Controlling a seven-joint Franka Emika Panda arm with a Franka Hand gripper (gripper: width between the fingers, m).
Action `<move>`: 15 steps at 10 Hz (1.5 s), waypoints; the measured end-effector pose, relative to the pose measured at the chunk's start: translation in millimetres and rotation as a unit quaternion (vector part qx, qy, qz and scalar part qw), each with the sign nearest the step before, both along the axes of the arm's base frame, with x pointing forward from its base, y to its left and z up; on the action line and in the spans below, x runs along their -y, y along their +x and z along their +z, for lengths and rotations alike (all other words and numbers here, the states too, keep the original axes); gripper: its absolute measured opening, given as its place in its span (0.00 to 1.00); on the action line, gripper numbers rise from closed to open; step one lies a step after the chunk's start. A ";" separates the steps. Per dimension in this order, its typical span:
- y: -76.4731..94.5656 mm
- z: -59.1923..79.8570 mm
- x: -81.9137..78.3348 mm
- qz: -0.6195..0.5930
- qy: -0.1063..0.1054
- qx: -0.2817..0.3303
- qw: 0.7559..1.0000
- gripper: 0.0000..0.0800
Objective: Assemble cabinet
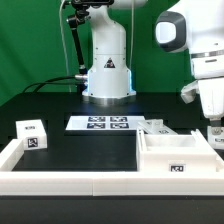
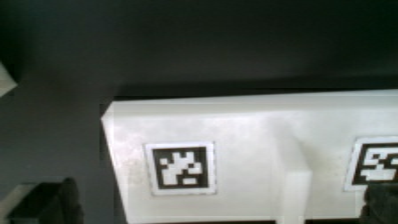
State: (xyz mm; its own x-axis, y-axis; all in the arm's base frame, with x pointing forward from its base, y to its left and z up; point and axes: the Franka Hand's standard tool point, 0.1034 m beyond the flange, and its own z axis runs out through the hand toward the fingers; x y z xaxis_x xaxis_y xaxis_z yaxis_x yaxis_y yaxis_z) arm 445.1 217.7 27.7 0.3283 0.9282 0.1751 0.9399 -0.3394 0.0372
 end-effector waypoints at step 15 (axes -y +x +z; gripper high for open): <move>-12.7 -16.3 -3.2 0.006 0.001 -0.012 1.000 0.09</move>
Offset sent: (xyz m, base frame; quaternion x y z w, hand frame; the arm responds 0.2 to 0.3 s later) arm -0.0036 0.0069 -0.0086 0.0111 0.0068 0.0058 0.9999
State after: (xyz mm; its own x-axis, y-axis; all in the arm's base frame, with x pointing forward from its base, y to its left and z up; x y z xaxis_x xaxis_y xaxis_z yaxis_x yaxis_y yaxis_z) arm 432.4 221.0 11.4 0.3215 0.9316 0.1697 0.9444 -0.3284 0.0137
